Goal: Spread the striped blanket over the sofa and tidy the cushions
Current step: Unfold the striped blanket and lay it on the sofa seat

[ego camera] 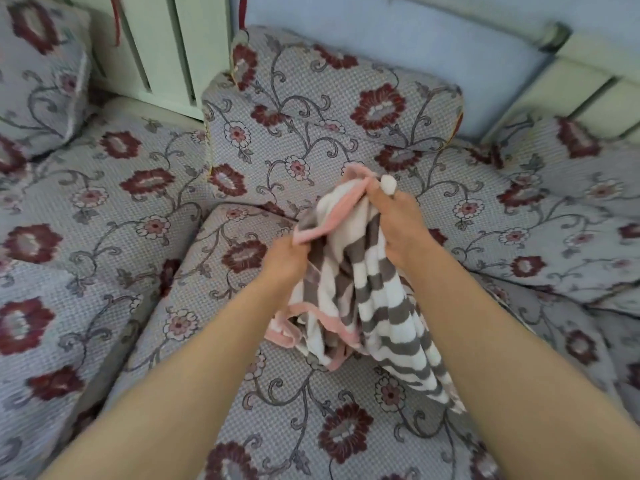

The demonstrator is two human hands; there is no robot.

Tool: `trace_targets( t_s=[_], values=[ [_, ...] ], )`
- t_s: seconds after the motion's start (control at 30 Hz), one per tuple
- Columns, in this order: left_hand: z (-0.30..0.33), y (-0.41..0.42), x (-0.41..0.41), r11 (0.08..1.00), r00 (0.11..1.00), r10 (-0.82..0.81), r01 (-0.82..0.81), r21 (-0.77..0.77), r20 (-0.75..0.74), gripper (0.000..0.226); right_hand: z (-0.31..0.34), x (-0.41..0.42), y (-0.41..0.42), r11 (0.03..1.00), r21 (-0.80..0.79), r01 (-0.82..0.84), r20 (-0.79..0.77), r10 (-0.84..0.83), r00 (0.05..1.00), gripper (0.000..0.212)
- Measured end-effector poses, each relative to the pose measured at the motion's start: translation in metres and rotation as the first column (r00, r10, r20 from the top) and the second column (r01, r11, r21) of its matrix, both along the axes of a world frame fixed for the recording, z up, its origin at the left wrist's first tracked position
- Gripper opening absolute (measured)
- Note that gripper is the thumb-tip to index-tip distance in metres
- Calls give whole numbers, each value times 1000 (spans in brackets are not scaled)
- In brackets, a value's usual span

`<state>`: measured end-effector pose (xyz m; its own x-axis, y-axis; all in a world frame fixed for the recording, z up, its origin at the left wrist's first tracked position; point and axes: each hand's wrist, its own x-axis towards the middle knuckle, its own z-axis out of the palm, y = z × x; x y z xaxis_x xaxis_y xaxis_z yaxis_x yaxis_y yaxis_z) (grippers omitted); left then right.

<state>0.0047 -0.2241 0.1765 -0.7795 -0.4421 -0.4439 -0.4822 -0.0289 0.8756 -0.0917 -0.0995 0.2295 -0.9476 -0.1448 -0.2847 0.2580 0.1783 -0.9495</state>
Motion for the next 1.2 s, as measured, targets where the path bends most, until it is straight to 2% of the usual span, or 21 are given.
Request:
trace_targets(
  t_s=[0.07, 0.13, 0.17, 0.27, 0.33, 0.37, 0.4, 0.5, 0.53, 0.6, 0.67, 0.7, 0.73, 0.8, 0.83, 0.9, 0.97, 1.03, 1.1, 1.17, 1.2],
  values=[
    [3, -32, -10, 967, 976, 217, -219, 127, 24, 26, -15, -2, 7, 987, 154, -47, -57, 56, 997, 38],
    [2, -61, -15, 917, 954, 291, -298, 267, 66, 28, -40, 1, 14, 959, 246, -141, -71, 162, 984, 38],
    [2, -73, -16, 894, 948, 312, -317, 316, 68, 27, -54, 7, 14, 933, 299, -200, -66, 229, 971, 47],
    [1, -94, -21, 852, 936, 351, -335, 401, 35, 27, -103, 30, 8, 842, 387, -377, 36, 395, 918, 104],
    [2, -107, -20, 837, 929, 369, -341, 427, 19, 36, -133, 45, 1, 713, 518, -472, 152, 466, 872, 124],
    [2, -115, -20, 829, 922, 388, -351, 434, 5, 35, -144, 51, -1, 642, 571, -512, 213, 487, 847, 122],
    [1, -123, -18, 820, 906, 422, -371, 436, -22, 31, -153, 53, -3, 598, 576, -557, 263, 509, 819, 109],
    [1, -151, -7, 789, 847, 521, -433, 435, -102, 22, -161, 57, 0, 594, 367, -716, 379, 607, 699, 23],
    [-2, -162, -1, 791, 837, 538, -462, 402, -98, 20, -159, 60, 1, 599, 263, -756, 416, 637, 649, 13],
    [-23, -183, 19, 833, 861, 509, -497, 243, 18, 34, -161, 71, 3, 576, 116, -809, 514, 663, 545, 23],
    [-61, -191, 54, 928, 893, 365, -327, -178, 264, 51, -171, 88, 2, 439, 144, -887, 560, 703, 438, 28],
    [-82, -192, 75, 916, 871, 286, -126, -381, 400, 53, -180, 98, 2, 339, 208, -917, 561, 727, 396, 33],
    [-102, -187, 98, 870, 823, 201, 100, -483, 532, 52, -191, 110, 3, 258, 241, -936, 573, 740, 352, 39],
    [-139, -177, 142, 761, 660, 50, 461, -456, 750, 47, -210, 132, 5, 184, 185, -965, 629, 732, 260, 45],
    [-156, -169, 161, 719, 574, 12, 564, -406, 819, 45, -221, 145, 7, 148, 143, -979, 651, 730, 206, 46],
    [-187, -157, 193, 716, 457, 2, 620, -320, 889, 43, -243, 168, 13, 55, 83, -995, 684, 723, 97, 46],
    [-209, -141, 211, 741, 403, -15, 619, -260, 915, 41, -260, 183, 21, -13, 54, -998, 702, 711, 28, 46],
    [-223, -127, 211, 746, 393, -65, 630, -217, 917, 38, -271, 185, 26, 37, 86, -996, 685, 723, 86, 38],
    [-231, -116, 198, 753, 443, -103, 620, -221, 891, 47, -278, 176, 31, 197, 275, -941, 609, 722, 329, 28],
    [-235, -106, 176, 752, 548, -113, 592, -289, 829, 60, -282, 160, 35, 329, 569, -754, 385, 703, 598, 24],
    [-236, -101, 161, 748, 619, -124, 572, -337, 775, 64, -282, 150, 37, 401, 677, -617, 230, 681, 695, 25]
  ],
)
